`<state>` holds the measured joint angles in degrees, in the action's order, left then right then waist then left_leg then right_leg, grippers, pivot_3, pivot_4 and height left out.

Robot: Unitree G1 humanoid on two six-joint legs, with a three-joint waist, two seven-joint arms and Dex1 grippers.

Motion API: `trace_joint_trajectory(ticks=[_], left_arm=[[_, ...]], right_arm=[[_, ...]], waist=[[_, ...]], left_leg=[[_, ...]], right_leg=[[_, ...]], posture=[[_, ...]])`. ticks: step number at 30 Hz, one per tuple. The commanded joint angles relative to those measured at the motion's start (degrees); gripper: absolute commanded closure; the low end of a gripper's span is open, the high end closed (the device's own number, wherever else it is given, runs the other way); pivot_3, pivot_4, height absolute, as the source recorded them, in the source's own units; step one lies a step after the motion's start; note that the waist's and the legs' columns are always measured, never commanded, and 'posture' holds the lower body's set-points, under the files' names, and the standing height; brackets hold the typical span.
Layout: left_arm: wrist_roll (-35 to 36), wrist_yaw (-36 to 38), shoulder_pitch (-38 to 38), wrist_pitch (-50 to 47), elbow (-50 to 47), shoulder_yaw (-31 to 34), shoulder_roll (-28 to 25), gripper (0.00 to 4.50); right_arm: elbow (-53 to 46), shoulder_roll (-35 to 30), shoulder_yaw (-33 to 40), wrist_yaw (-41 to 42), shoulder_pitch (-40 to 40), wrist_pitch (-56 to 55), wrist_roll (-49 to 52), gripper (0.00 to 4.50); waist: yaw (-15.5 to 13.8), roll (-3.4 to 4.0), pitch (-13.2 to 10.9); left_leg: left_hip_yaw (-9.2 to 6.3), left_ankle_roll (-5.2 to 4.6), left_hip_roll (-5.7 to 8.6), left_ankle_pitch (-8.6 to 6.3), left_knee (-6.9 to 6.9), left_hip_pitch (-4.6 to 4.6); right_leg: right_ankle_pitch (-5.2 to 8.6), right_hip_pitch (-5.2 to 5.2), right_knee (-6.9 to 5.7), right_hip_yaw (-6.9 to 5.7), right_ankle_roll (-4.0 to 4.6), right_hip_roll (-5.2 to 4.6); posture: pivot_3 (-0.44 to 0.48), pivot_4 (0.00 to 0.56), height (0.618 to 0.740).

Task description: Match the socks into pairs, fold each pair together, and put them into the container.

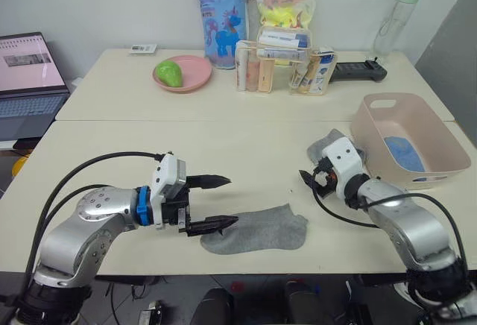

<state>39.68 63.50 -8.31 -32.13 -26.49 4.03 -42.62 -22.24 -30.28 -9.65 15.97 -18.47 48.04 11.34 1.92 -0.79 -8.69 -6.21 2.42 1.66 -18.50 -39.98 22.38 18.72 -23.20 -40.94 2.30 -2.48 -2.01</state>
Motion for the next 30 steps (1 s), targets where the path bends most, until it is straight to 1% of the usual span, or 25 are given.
trace_joint_trajectory(ticks=[1,4,5,6,7,8,9,10,13,17,19,21,23,27,30], left_arm=[[1.92,-0.24,-1.77,-0.39,-1.88,0.27,-0.21,0.04],[1.27,-1.09,-2.48,0.00,-1.11,-0.45,0.50,0.04],[0.48,-2.02,-2.77,0.62,-0.62,-0.47,1.07,0.00],[-0.37,-3.51,-3.20,1.42,-0.04,-0.26,1.98,0.00],[-0.78,-4.45,-3.59,1.59,0.44,-0.12,2.38,0.00],[-1.06,-5.01,-3.86,1.62,0.74,-0.04,2.66,0.00],[-1.56,-4.95,-4.01,1.89,0.95,-0.09,2.56,0.00],[-1.91,-4.95,-3.98,2.11,1.05,-0.07,2.40,0.00],[-2.33,-5.00,-3.82,2.26,1.22,0.01,1.90,0.00],[-2.21,-7.01,-3.88,0.75,0.47,0.71,1.34,0.00],[-2.47,-7.01,-3.64,0.58,0.27,0.71,0.50,0.00],[-1.82,-6.34,-3.02,0.05,0.41,1.64,-0.97,0.00],[-1.24,-5.89,-2.70,-0.20,0.62,2.42,-1.95,0.00],[0.00,-6.91,-2.79,-1.34,1.11,3.74,-2.27,0.00],[-0.43,-5.92,-1.87,-1.48,1.41,4.56,-3.77,0.00]], right_arm=[[3.87,1.44,-0.72,0.40,-2.75,-3.98,-2.64,0.00],[10.18,5.76,0.63,-1.01,-4.47,-5.39,-2.85,0.00],[12.07,6.73,1.28,-1.34,-5.19,-5.14,-2.97,0.38],[13.26,7.30,1.95,-1.50,-5.70,-4.70,-3.10,0.59],[14.02,7.66,2.51,-1.48,-6.03,-4.25,-3.16,1.00],[14.49,7.91,2.87,-1.43,-6.22,-4.01,-3.23,1.29],[14.64,8.04,3.09,-1.19,-6.33,-3.60,-3.17,1.67],[14.66,8.26,3.29,-0.94,-6.42,-3.12,-2.98,1.95],[14.74,9.47,4.68,-1.03,-6.78,-1.15,-2.17,3.04],[10.68,11.30,5.76,0.49,-7.00,3.07,0.41,4.46],[8.18,11.65,5.07,1.38,-6.98,5.01,1.25,4.49],[4.78,14.13,3.84,1.37,-7.72,7.79,2.89,4.49],[3.47,17.29,2.57,0.84,-8.83,9.56,3.90,4.49],[5.97,23.11,-0.49,-0.22,-11.01,10.05,3.86,4.49],[11.85,29.78,-3.60,-1.59,-14.68,7.40,2.86,4.49]], waist=[[0.03,0.00,0.00],[0.13,-0.01,0.01],[0.16,0.01,0.00],[0.17,0.02,-0.01],[0.15,0.02,-0.01],[0.12,0.02,-0.01],[0.11,0.02,-0.01],[0.09,0.02,-0.01],[0.11,0.02,-0.01],[0.21,0.03,-0.01],[0.29,0.03,-0.01],[0.48,0.04,-0.02],[0.99,0.04,-0.02],[1.31,0.05,-0.02],[1.37,0.05,-0.03]], left_leg=[[0.01,0.00,0.00,0.00,0.00,-0.01],[0.02,0.00,-0.01,0.00,0.00,-0.01],[0.03,0.00,-0.02,0.00,0.00,-0.02],[0.04,0.00,-0.02,0.00,0.00,-0.02],[0.06,0.00,-0.02,0.00,0.00,-0.03],[0.06,0.00,-0.02,0.00,-0.01,-0.02],[0.06,0.00,-0.02,0.00,-0.02,-0.01],[0.07,0.00,-0.01,0.00,-0.01,-0.01],[0.07,0.00,0.00,0.00,-0.01,-0.02],[0.06,0.00,-0.02,0.00,0.00,-0.02],[0.05,0.00,-0.03,0.00,0.00,-0.02],[0.03,0.00,-0.04,0.00,0.01,-0.02],[0.02,-0.01,-0.08,0.00,0.02,-0.02],[-0.02,0.00,-0.09,0.00,0.03,-0.02],[-0.02,0.01,-0.09,0.01,0.02,-0.03]], right_leg=[[0.00,0.00,-0.01,0.00,0.00,0.01],[0.00,-0.01,-0.01,0.00,0.00,0.03],[0.00,-0.01,-0.02,0.00,0.00,0.04],[0.00,-0.02,-0.04,0.00,0.00,0.05],[0.00,-0.02,-0.05,0.00,0.00,0.05],[0.00,-0.03,-0.05,-0.01,0.00,0.05],[0.00,-0.03,-0.05,-0.01,0.00,0.05],[0.00,-0.03,-0.04,-0.01,0.00,0.05],[0.00,-0.03,-0.04,-0.01,0.00,0.04],[0.00,-0.04,-0.05,0.00,0.00,0.06],[0.00,-0.05,-0.06,0.01,0.00,0.06],[0.00,-0.06,-0.06,0.01,0.00,0.07],[0.00,-0.06,-0.07,0.02,0.00,0.10],[0.00,-0.08,-0.09,0.01,0.00,0.11],[0.00,-0.08,-0.09,-0.01,0.01,0.11]], posture=[[0.000,0.150,0.703],[0.000,0.150,0.703],[0.000,0.150,0.703],[0.000,0.150,0.703],[0.000,0.150,0.703],[0.000,0.150,0.703],[0.000,0.150,0.703],[0.000,0.150,0.703],[0.000,0.150,0.703],[0.000,0.150,0.703],[0.000,0.150,0.703],[0.000,0.150,0.703],[0.000,0.150,0.703],[0.000,0.150,0.703],[0.000,0.150,0.703]])
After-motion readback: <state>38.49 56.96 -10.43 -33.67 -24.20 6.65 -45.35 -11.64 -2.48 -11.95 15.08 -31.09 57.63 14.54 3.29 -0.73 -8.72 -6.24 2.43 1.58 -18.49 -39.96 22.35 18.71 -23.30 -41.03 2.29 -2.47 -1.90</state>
